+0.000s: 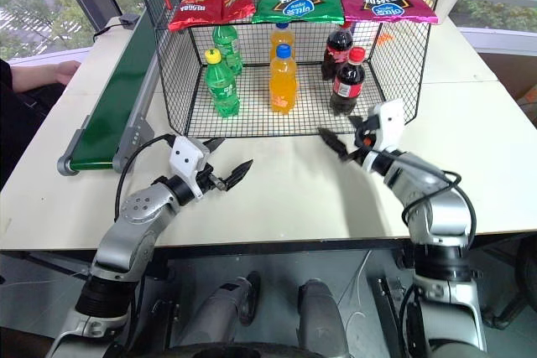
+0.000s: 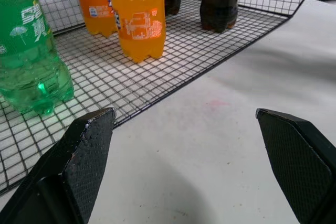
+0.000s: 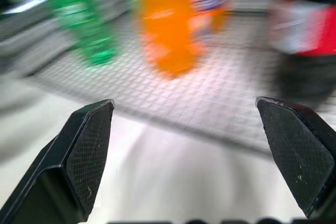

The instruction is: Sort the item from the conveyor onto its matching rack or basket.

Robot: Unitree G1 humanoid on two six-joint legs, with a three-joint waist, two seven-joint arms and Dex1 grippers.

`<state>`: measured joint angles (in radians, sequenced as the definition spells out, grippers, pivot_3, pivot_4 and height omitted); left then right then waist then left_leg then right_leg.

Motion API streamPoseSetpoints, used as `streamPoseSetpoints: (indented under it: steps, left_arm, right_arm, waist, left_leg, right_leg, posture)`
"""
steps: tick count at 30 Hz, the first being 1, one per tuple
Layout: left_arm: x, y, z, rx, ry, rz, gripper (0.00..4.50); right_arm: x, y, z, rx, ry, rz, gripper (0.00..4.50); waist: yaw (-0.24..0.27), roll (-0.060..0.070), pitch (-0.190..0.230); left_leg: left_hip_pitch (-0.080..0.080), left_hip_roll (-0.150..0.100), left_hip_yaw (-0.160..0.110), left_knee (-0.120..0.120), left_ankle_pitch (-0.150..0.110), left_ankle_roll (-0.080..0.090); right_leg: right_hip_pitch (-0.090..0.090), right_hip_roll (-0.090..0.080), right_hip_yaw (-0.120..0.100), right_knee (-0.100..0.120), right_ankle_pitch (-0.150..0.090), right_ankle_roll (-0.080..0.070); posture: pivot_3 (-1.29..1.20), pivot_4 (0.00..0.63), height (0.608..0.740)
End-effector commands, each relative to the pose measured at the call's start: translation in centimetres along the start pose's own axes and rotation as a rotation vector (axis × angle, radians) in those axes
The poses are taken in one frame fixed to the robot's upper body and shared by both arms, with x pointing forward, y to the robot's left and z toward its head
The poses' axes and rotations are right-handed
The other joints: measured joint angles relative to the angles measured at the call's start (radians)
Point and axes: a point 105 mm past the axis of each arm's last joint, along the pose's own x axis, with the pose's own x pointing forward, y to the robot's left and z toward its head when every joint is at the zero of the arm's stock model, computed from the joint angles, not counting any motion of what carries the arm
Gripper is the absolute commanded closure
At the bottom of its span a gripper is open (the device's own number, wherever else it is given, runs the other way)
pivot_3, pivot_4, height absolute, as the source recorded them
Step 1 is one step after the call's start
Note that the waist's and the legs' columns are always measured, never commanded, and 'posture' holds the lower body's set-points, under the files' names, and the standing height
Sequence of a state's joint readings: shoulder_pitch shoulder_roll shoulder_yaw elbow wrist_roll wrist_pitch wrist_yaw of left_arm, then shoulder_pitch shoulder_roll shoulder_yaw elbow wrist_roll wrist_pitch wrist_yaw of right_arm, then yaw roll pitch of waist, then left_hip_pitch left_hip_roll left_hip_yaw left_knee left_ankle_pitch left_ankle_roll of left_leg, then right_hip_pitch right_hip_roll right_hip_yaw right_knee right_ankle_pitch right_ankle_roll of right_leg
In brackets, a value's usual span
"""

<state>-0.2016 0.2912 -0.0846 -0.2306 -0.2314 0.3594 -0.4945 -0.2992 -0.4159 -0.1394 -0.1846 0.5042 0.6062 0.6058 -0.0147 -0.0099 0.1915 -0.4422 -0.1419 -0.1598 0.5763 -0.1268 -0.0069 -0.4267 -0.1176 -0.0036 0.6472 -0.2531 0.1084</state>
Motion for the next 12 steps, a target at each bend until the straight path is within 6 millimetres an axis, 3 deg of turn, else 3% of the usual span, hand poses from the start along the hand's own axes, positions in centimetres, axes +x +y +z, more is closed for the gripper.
streamPoseSetpoints:
  steps: [1,5,12]
  left_arm:
    - [-0.5,0.4,1.1,-0.077,-0.037,0.004,0.00]
    - [-0.7,0.7,0.9,-0.147,-0.025,0.015,0.00]
    - [-1.1,0.8,0.7,-0.128,-0.026,0.023,0.00]
  right_arm:
    - [0.5,2.9,0.6,0.007,-0.054,0.093,0.03]
    - [1.1,4.2,0.4,-0.002,-0.081,0.126,0.03]
    - [1.6,4.5,0.4,-0.004,-0.090,0.138,0.03]
  waist:
    - [0.000,0.000,0.000]
    - [0.002,0.000,0.000]
    - [0.003,0.000,0.000]
  left_leg:
    - [0.000,0.000,0.000,0.000,0.000,0.000]
    - [0.000,0.000,0.000,0.000,0.000,0.000]
    - [0.000,0.000,0.000,0.000,0.000,0.000]
  right_leg:
    - [0.000,0.000,0.000,0.000,0.000,0.000]
    - [0.000,0.000,0.000,0.000,0.000,0.000]
    - [0.000,0.000,0.000,-0.001,0.001,-0.001]
  posture:
    - [0.00,0.150,0.738]
    - [0.00,0.150,0.738]
    - [0.00,0.150,0.738]
